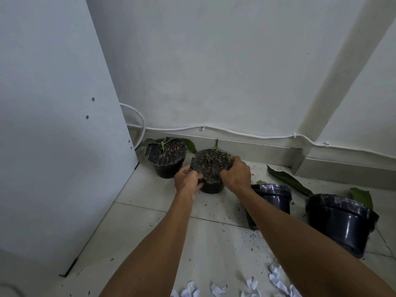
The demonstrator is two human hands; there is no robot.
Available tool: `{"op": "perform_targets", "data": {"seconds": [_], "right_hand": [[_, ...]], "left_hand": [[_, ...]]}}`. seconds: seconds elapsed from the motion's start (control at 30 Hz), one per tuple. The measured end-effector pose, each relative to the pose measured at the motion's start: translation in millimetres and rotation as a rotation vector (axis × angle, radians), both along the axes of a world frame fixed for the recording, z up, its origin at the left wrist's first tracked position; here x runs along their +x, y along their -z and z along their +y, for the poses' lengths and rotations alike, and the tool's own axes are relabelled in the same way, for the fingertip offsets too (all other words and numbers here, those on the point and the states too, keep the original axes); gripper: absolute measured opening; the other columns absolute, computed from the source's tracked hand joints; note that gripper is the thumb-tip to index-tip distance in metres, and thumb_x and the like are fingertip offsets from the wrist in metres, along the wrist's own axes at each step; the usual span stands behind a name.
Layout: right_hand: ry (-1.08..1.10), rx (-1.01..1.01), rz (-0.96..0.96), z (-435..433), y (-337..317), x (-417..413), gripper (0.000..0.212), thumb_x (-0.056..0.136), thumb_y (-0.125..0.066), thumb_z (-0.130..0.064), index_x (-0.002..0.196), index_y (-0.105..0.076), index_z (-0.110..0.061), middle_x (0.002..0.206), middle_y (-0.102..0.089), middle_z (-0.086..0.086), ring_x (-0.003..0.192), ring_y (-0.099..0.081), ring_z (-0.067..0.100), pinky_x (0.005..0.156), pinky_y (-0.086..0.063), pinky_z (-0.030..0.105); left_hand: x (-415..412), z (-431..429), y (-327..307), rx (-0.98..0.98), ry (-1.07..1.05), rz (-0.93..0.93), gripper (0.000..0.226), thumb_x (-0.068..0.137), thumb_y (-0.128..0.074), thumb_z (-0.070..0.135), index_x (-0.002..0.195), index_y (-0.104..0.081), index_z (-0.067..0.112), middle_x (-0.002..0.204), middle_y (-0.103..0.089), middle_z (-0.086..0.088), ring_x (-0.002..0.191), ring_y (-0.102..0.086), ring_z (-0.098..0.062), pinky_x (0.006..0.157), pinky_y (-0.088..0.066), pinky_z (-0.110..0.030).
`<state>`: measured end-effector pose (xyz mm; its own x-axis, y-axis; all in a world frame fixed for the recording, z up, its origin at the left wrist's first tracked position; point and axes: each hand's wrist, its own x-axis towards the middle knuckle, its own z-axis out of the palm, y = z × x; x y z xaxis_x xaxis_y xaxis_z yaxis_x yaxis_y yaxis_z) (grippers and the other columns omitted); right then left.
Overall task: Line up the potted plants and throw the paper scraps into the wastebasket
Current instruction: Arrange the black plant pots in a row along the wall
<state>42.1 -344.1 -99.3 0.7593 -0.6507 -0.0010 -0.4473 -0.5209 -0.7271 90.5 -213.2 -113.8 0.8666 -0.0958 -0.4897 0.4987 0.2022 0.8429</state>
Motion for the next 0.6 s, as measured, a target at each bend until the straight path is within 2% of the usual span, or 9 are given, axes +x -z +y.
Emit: {"op": "perform_targets", "data": {"seconds": [0.07, 0.13, 0.23, 0.3, 0.37, 0.43, 0.6], "right_hand": [[0.021, -0.076, 0.049, -1.8, 0.8, 5.8, 0.037, 0.086, -0.063, -0.026, 0.118, -0.055, -0.010, 0.106, -0.066, 0.011, 0.097, -0.062, 0.031, 0.077, -0.049, 0.036], [0.060, -0.246, 0.085, -7.3, -3.0, 14.6, 0.037, 0.091, -0.057, -0.034, 0.119, -0.055, -0.009, 0.108, -0.064, 0.014, 0.102, -0.059, 0.033, 0.079, -0.049, 0.040], [0.053, -0.372, 0.085, -25.5, -13.6, 41.8, 0.038, 0.091, -0.054, -0.021, 0.127, -0.056, -0.010, 0.114, -0.065, 0.015, 0.110, -0.056, 0.035, 0.088, -0.049, 0.043], [-0.013, -0.316, 0.065, -39.3, -16.9, 67.4, 0.040, 0.090, -0.053, -0.014, 0.129, -0.059, -0.013, 0.113, -0.069, 0.016, 0.108, -0.061, 0.035, 0.091, -0.052, 0.042], [-0.100, -0.261, 0.053, -48.0, -16.2, 92.8, 0.041, 0.089, -0.052, -0.009, 0.127, -0.064, -0.015, 0.118, -0.069, 0.018, 0.109, -0.063, 0.035, 0.094, -0.052, 0.038], [-0.203, -0.303, 0.090, -54.5, -10.2, 118.1, 0.039, 0.088, -0.054, -0.007, 0.124, -0.067, -0.016, 0.122, -0.068, 0.019, 0.115, -0.061, 0.035, 0.097, -0.051, 0.037], [-0.311, -0.427, 0.220, -63.0, 5.9, 161.2, 0.034, 0.086, -0.060, -0.006, 0.115, -0.072, -0.016, 0.125, -0.067, 0.016, 0.117, -0.061, 0.035, 0.101, -0.047, 0.035]], "left_hand": [[0.6, -3.6, 1.3, 0.010, -0.008, -0.016, 0.059, 0.086, -0.060, -0.010, 0.139, -0.056, 0.014, 0.128, -0.064, -0.013, 0.105, -0.066, -0.026, 0.089, -0.060, -0.043], [0.0, -7.3, 3.2, 0.042, -0.043, -0.030, 0.055, 0.086, -0.060, -0.004, 0.137, -0.058, 0.016, 0.119, -0.068, -0.011, 0.099, -0.067, -0.023, 0.089, -0.060, -0.046], [-1.6, -11.1, 8.8, 0.103, -0.122, -0.051, 0.051, 0.079, -0.059, 0.000, 0.126, -0.066, 0.020, 0.111, -0.073, -0.009, 0.098, -0.069, -0.025, 0.090, -0.059, -0.046], [-1.4, -12.4, 14.5, 0.123, -0.153, -0.088, 0.052, 0.078, -0.059, 0.000, 0.125, -0.067, 0.020, 0.112, -0.073, -0.006, 0.099, -0.069, -0.026, 0.088, -0.059, -0.043], [-0.5, -13.8, 20.7, 0.097, -0.178, -0.129, 0.050, 0.082, -0.059, -0.003, 0.128, -0.065, 0.016, 0.116, -0.071, -0.003, 0.093, -0.067, -0.015, 0.075, -0.056, -0.029], [0.8, -14.8, 26.2, 0.050, -0.204, -0.156, 0.050, 0.085, -0.059, -0.006, 0.131, -0.062, 0.014, 0.118, -0.069, -0.003, 0.090, -0.065, -0.007, 0.067, -0.050, -0.018], [4.8, -14.7, 37.5, -0.003, -0.248, -0.182, 0.046, 0.083, -0.063, -0.006, 0.125, -0.066, 0.012, 0.116, -0.071, -0.006, 0.099, -0.069, -0.015, 0.070, -0.058, -0.021]]}}
